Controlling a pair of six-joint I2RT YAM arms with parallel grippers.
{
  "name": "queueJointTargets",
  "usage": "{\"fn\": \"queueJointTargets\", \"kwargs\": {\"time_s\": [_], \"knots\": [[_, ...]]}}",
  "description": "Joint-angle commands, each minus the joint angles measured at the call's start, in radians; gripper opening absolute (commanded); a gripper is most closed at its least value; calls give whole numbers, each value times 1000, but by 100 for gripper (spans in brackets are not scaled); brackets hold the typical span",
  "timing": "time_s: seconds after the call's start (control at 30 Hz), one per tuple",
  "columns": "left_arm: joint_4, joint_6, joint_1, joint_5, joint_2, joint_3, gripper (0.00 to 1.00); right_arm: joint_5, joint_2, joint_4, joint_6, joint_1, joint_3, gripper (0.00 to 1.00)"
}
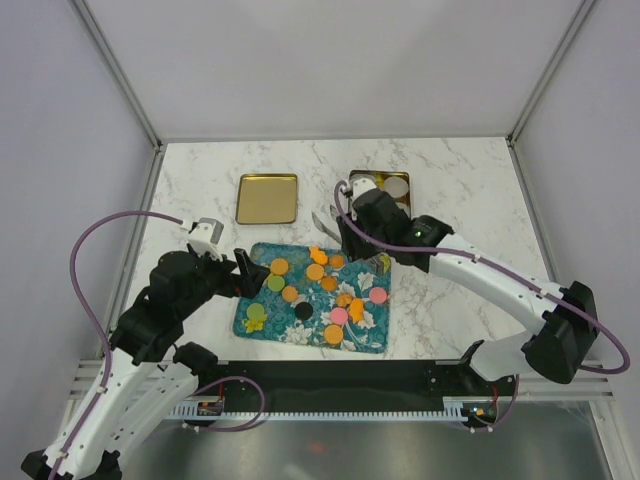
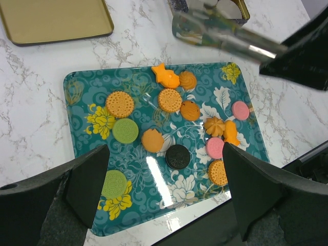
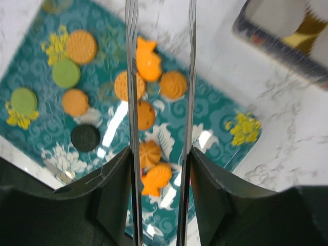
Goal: Pack the cookies
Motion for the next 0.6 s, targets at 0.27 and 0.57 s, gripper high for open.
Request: {"fn": "queueJointTargets", "kwargs": {"time_s": [0.27, 0.57], "knots": [[16, 23, -7, -3, 13, 3, 100, 83, -1, 16, 68, 181, -119, 54], [16, 21, -7, -3, 11, 3, 100, 123, 85, 14, 46, 198, -84, 55]]}}
